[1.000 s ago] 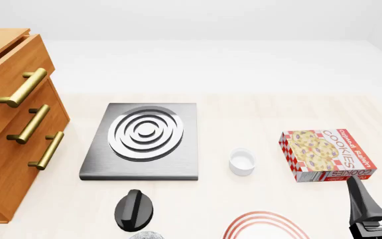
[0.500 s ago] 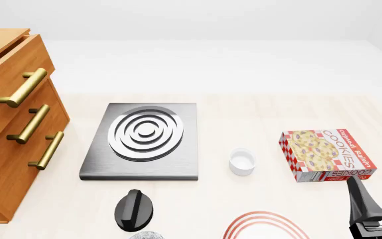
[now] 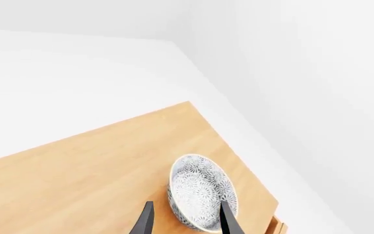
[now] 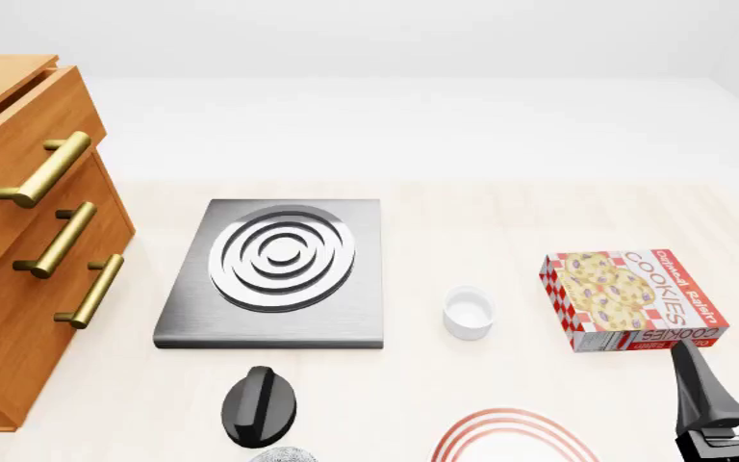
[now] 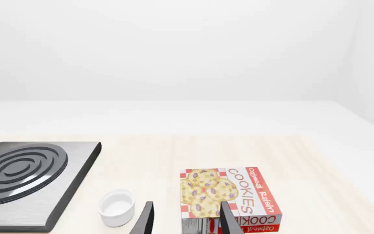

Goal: Pick the akita bowl on the wooden cabinet and place it on the plate.

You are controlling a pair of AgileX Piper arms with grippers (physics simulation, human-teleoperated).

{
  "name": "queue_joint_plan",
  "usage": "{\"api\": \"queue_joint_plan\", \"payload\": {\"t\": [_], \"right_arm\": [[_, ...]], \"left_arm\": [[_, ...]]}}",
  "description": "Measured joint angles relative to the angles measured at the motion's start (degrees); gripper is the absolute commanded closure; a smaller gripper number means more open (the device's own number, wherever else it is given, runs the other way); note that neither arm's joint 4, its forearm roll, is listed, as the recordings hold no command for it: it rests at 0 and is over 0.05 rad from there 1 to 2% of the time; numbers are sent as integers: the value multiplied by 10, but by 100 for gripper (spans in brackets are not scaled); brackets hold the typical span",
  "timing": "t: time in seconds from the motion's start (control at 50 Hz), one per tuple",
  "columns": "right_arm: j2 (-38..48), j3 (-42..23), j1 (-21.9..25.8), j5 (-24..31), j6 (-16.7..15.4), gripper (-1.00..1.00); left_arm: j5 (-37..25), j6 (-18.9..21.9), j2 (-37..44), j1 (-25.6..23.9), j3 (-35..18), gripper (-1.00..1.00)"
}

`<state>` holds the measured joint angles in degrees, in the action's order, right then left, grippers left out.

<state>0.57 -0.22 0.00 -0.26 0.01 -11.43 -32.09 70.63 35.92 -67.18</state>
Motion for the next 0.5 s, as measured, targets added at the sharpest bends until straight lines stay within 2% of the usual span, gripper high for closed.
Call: {"api": "queue_joint_plan", "payload": {"t": [0.5], "right_arm": [[0,0,0,0,0,-100]], "left_arm": [[19,1,24,-6,9,-100]]}}
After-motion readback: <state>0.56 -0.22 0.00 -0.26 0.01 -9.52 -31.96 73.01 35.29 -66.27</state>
